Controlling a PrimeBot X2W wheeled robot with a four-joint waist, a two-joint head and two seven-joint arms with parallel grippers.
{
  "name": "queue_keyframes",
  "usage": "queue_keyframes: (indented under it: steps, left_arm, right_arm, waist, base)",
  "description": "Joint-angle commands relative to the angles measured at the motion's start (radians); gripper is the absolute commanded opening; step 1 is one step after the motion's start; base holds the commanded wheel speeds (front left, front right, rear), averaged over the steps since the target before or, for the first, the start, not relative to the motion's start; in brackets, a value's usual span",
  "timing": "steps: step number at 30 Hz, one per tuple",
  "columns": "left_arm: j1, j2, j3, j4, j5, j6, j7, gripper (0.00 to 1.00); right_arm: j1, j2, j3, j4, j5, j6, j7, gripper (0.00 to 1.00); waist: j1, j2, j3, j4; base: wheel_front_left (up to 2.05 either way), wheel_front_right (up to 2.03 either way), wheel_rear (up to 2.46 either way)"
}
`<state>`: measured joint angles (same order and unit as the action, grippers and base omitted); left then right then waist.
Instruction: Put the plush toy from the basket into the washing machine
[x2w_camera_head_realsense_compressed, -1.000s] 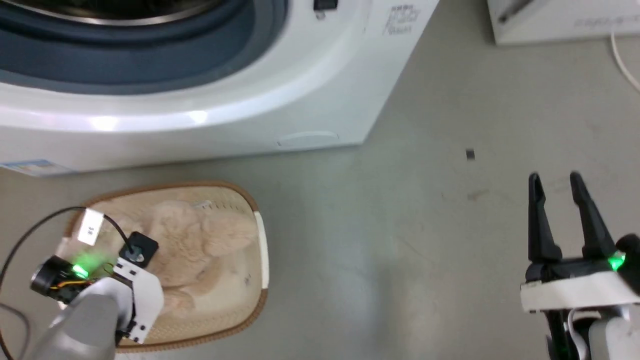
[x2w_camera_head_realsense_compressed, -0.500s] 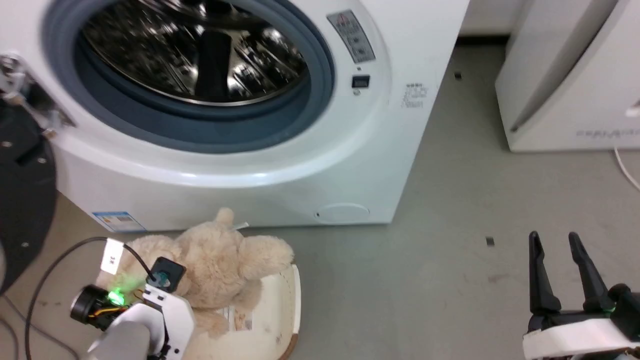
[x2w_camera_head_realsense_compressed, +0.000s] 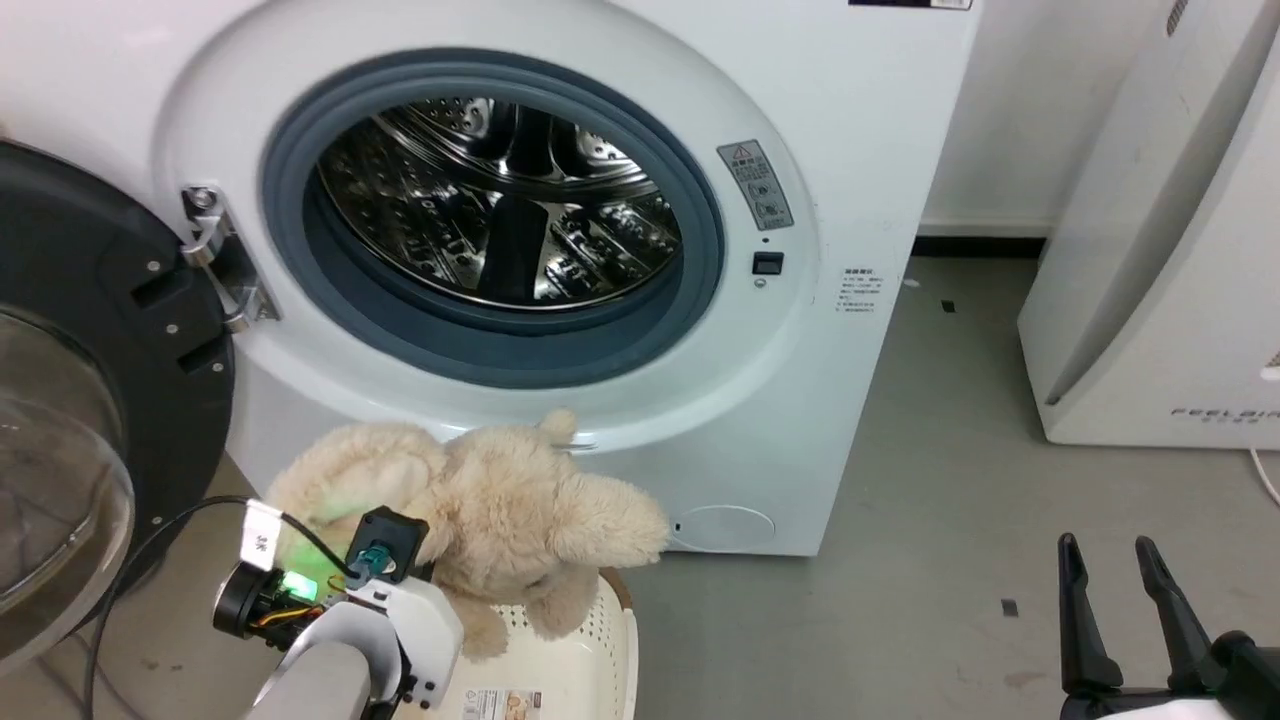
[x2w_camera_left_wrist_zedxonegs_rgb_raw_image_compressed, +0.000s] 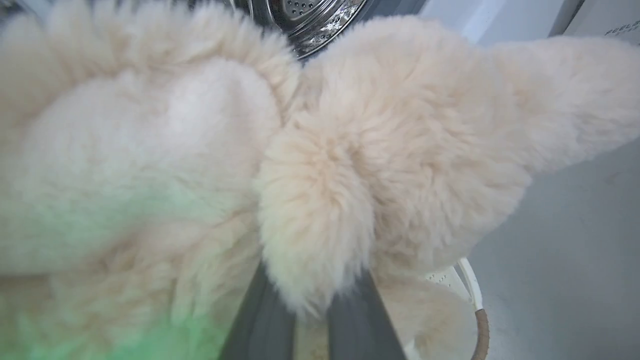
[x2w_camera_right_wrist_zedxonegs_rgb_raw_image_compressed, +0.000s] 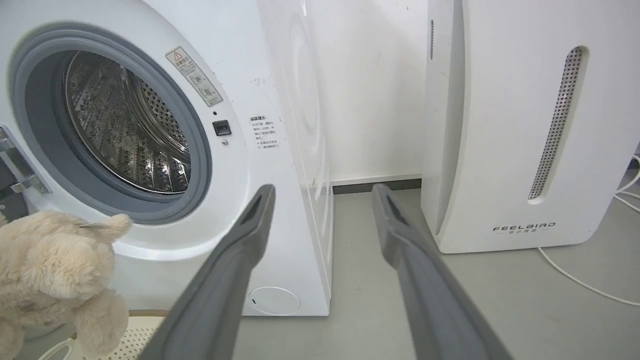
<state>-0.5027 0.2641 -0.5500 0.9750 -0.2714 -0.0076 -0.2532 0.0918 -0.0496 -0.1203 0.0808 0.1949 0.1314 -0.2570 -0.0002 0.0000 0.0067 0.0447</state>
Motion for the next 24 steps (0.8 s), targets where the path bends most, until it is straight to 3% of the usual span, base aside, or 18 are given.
queue_keyframes:
  steps: [1,12,24]
  left_arm:
    - [0.013,0.007,0.014,-0.033,-0.009,0.015,-0.008,0.00]
    - [0.085,0.039,0.098,-0.312,-0.021,0.099,-0.008,0.00]
    - [-0.011,0.030,0.180,-0.375,-0.024,0.115,-0.009,0.00]
  right_arm:
    - [0.011,-0.001,0.000,0.001,0.005,-0.001,-0.005,1.00]
    - [0.005,-0.001,0.011,-0.003,0.014,-0.001,-0.005,1.00]
    - [-0.052,-0.001,0.016,-0.019,0.008,-0.001,-0.005,1.00]
  waist:
    - [0.0002,0.0000,-0.008,0.005]
    - [0.0002,0.0000,-0.010,-0.003]
    - [0.0002,0.0000,0.115,-0.068]
  base:
    - [0.00,0.00,0.00]
    - [0.00,0.00,0.00]
    - [0.00,0.00,0.00]
